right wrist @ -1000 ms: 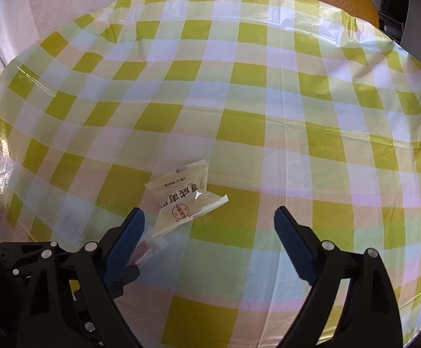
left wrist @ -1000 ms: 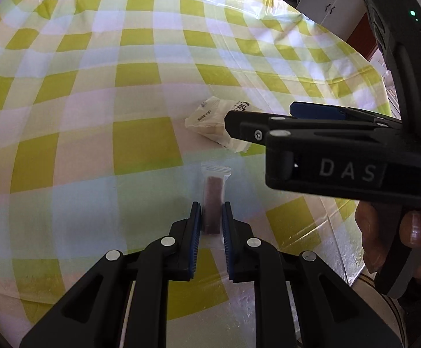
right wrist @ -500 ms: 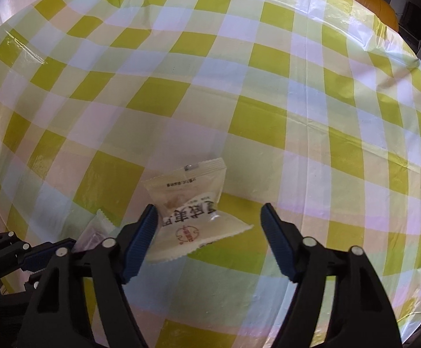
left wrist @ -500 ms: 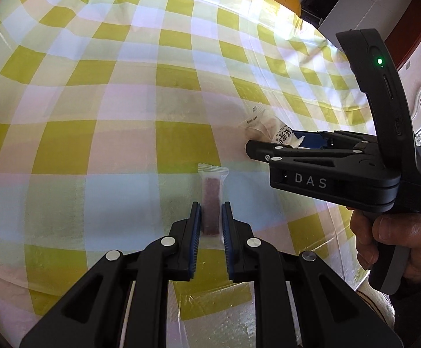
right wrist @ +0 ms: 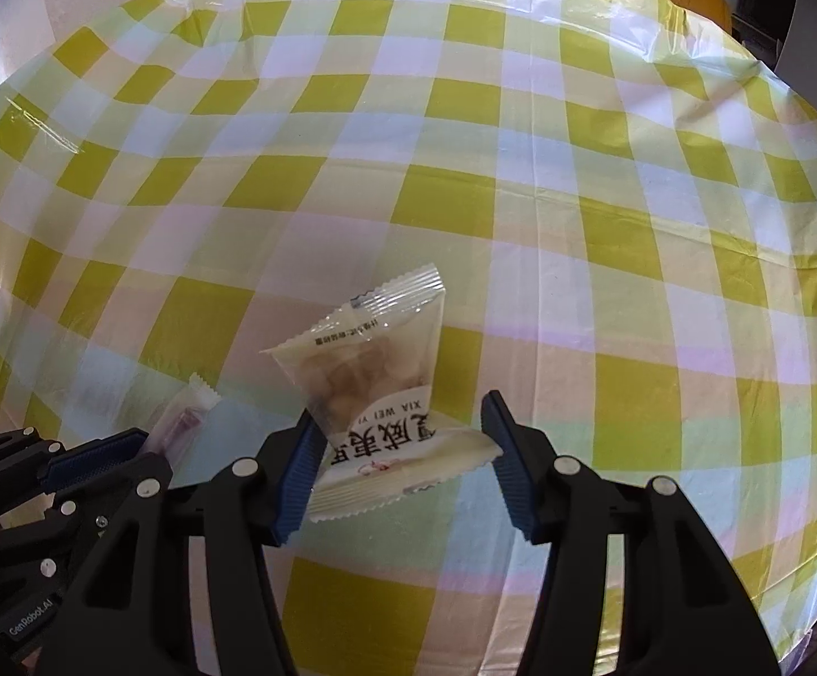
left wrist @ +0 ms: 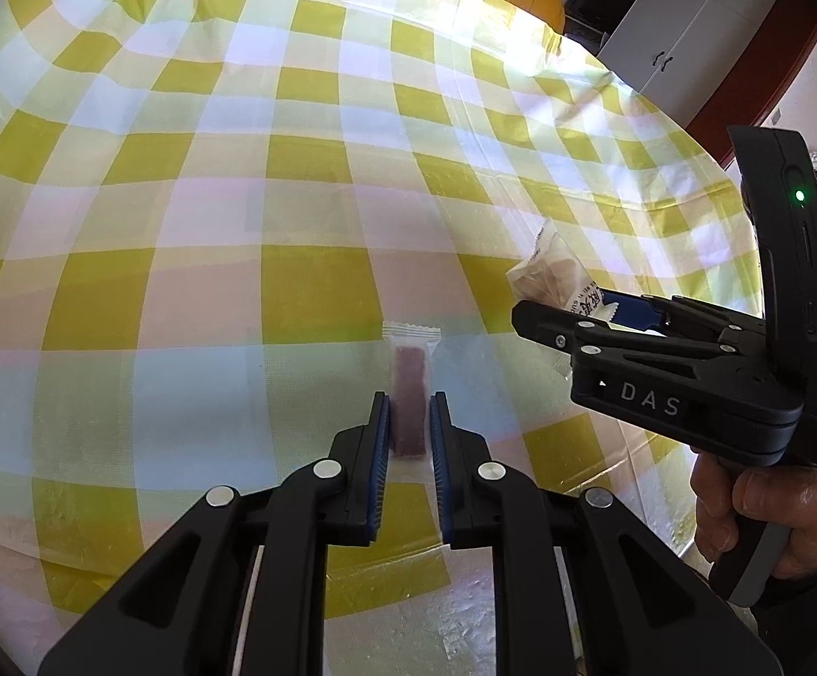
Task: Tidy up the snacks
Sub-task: 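Grasp the clear brown-bar packet with the left tool while the right tool grasps the white wrapped snack, then carry the clear packet and white wrapped snack over the white box and open both tools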
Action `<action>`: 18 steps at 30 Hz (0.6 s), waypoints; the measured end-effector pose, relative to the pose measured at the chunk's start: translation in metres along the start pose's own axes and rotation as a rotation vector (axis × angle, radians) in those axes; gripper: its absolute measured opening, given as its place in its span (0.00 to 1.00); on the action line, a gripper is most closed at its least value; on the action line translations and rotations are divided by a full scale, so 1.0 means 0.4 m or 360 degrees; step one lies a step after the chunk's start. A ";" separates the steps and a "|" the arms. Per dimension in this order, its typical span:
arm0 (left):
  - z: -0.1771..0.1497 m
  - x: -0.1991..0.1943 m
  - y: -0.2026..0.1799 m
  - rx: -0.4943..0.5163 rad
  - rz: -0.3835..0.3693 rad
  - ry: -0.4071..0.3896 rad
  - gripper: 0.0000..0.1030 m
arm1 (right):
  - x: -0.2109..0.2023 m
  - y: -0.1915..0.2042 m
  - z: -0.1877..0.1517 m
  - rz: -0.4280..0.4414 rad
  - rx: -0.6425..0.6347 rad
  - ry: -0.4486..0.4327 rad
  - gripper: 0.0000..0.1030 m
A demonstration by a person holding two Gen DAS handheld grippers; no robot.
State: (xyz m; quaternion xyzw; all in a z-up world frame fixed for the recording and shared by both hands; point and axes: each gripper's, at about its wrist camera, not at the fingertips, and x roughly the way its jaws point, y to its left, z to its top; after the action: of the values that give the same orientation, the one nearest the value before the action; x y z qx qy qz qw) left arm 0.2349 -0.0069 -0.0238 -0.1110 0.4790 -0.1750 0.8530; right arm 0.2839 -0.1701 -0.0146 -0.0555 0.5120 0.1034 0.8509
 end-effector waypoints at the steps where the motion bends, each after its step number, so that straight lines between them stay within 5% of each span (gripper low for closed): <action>1: 0.000 0.000 -0.006 0.0005 -0.0002 0.0000 0.14 | -0.008 -0.009 -0.008 -0.0006 0.0014 -0.0004 0.54; 18: -0.026 0.009 -0.201 0.0209 -0.0082 0.0044 0.14 | -0.131 -0.168 -0.175 -0.0078 0.0228 -0.0048 0.54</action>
State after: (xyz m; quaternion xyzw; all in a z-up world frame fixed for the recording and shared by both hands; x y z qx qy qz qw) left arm 0.2122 -0.0820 -0.0035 -0.0646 0.4752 -0.2294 0.8470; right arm 0.2156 -0.2557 -0.0020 -0.0054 0.5037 0.0465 0.8626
